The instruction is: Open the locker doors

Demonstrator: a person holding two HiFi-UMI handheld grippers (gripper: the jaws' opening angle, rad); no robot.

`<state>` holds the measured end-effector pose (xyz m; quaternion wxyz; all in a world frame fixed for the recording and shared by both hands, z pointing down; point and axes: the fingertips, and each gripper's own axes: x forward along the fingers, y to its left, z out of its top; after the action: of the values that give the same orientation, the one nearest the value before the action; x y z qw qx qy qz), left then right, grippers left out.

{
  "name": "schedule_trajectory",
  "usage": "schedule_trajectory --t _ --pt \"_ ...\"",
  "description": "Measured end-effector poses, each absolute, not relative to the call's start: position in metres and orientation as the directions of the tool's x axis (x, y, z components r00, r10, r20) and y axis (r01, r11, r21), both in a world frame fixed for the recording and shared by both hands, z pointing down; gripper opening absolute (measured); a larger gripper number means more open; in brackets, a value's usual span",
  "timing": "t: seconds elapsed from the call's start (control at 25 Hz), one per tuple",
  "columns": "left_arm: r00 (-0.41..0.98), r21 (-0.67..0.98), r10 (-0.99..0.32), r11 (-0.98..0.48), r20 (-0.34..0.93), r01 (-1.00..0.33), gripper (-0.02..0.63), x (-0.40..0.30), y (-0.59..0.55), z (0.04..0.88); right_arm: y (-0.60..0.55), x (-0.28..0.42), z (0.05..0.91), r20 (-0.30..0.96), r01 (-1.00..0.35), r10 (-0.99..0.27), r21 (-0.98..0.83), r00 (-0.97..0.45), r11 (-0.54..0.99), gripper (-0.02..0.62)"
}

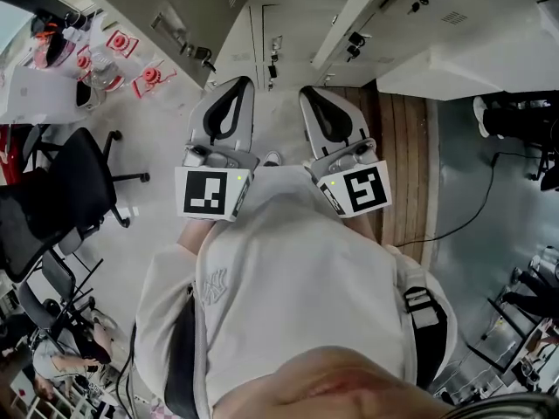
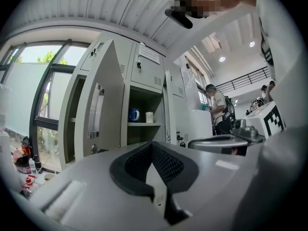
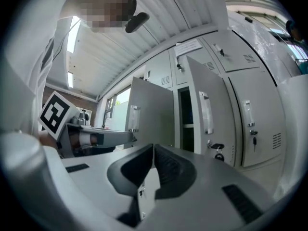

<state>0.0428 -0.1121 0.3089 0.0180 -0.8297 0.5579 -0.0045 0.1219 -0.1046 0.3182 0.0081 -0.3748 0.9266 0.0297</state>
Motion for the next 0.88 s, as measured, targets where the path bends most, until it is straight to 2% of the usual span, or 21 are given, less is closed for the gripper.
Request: schedule_trajectory --t 0.88 --pt "0.324 -0.038 -0.946 -0.323 -0.022 -0.946 0.002 0.02 -0.108 0.306 -0.11 0.101 0.313 -0.044 -0.65 -0.648 0.076 -0.76 0.756 0.018"
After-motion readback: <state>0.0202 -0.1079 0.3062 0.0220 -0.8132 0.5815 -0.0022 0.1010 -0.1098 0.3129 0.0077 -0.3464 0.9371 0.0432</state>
